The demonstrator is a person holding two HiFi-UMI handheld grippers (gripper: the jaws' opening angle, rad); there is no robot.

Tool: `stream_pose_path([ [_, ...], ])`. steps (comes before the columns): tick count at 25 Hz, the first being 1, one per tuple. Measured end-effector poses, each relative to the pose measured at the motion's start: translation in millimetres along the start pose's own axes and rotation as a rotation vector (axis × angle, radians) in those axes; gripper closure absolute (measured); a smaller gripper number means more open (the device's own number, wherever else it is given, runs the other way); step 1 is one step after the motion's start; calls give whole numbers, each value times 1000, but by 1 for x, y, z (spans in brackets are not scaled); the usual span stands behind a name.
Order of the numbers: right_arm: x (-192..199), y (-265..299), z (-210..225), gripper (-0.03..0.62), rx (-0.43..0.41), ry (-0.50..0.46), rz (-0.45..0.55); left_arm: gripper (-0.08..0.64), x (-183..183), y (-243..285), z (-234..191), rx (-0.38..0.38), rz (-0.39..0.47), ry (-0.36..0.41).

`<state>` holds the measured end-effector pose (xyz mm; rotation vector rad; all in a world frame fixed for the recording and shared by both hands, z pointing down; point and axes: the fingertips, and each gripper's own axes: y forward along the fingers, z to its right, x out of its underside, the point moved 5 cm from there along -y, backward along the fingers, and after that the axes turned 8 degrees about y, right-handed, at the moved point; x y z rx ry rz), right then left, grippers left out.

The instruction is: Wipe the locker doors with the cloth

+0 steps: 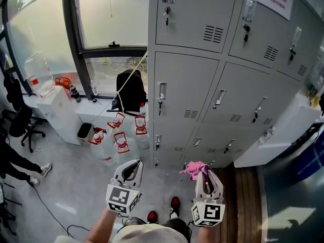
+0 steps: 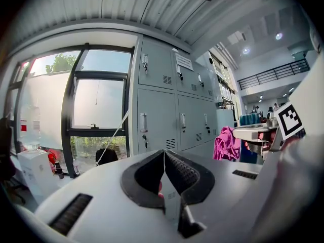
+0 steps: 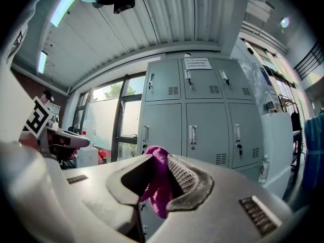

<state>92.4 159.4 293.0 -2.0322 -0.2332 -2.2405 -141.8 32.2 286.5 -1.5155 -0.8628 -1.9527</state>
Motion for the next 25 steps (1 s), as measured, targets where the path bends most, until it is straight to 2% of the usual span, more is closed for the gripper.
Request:
stream_pose_path([
  [25, 5, 2, -7, 499, -5, -2, -11, 533, 5, -1, -1, 3, -5, -6],
])
